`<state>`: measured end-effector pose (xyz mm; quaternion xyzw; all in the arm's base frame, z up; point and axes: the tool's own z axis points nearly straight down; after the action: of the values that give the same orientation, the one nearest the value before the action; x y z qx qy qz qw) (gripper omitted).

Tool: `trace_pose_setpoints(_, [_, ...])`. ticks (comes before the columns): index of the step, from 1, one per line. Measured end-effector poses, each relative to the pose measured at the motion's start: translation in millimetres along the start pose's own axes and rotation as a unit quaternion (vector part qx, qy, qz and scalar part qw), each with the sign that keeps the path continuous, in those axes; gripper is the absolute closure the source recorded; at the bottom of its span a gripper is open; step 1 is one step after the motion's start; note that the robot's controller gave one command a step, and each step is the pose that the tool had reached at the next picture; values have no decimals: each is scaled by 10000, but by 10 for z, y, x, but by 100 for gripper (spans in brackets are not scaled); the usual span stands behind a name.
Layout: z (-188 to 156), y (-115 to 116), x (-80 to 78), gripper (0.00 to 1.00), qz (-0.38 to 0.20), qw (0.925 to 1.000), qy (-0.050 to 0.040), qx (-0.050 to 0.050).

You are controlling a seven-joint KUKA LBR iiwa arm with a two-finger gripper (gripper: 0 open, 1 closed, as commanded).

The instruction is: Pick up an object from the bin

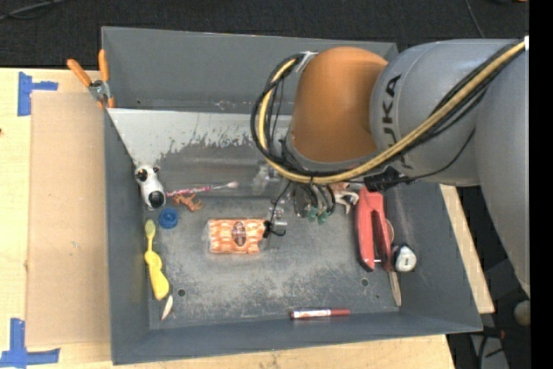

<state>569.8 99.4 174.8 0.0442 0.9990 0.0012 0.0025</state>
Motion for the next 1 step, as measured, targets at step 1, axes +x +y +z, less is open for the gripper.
trace_pose_setpoints(1, [775,-38,169,0,351,9994,-12,9])
